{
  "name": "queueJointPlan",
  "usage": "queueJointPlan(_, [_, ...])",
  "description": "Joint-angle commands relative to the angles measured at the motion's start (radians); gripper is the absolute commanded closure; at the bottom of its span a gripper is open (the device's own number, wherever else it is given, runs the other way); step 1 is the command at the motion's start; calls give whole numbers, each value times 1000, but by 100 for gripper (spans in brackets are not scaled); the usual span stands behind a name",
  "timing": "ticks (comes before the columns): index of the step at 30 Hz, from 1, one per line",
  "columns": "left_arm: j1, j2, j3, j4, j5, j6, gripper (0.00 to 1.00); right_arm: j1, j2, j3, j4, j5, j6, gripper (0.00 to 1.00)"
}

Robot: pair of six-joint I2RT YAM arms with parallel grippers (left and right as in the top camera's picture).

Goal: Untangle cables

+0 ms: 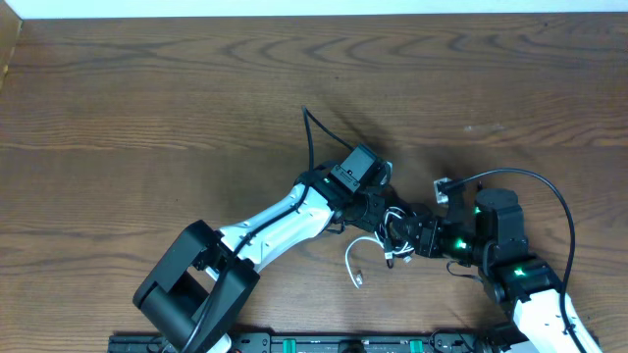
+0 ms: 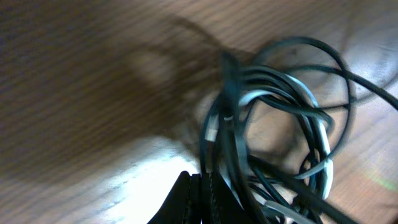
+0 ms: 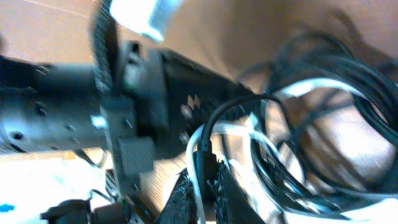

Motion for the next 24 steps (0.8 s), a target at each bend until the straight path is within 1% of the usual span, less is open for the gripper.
queueJointPlan(1, [22, -16, -8, 3, -104, 2, 93, -4, -8, 4, -58, 89, -5, 99])
queueJointPlan(7, [140, -126, -7, 0, -115, 2, 93, -38, -8, 5, -172, 239, -4, 99])
queueJointPlan(11, [220, -235, -7, -4, -97, 2, 93, -106, -8, 5, -253, 344, -4, 99])
queueJointPlan(13, [251, -288, -7, -4, -71, 2, 93, -147, -8, 5, -277, 365, -4, 99])
queueJointPlan(17, [285, -375, -7, -10, -55, 2, 92, -231, -8, 5, -296, 370, -5, 99])
queueJointPlan(18, [288, -405, -7, -19, -55, 2, 92, -262, -8, 6, -293, 346, -20, 99])
queueJointPlan(21, [286, -418, -7, -46, -24, 2, 92, -277, -8, 6, -273, 263, -99, 99])
queueJointPlan(22, [287, -417, -7, -58, 4, 2, 91, -277, -8, 6, -269, 248, -118, 99])
queueJointPlan(23, [286, -414, -7, -71, 33, 2, 83, -276, -8, 6, -263, 234, -141, 99])
queueJointPlan(24, [286, -409, -7, -81, 57, 2, 71, -276, -8, 6, -259, 226, -158, 99])
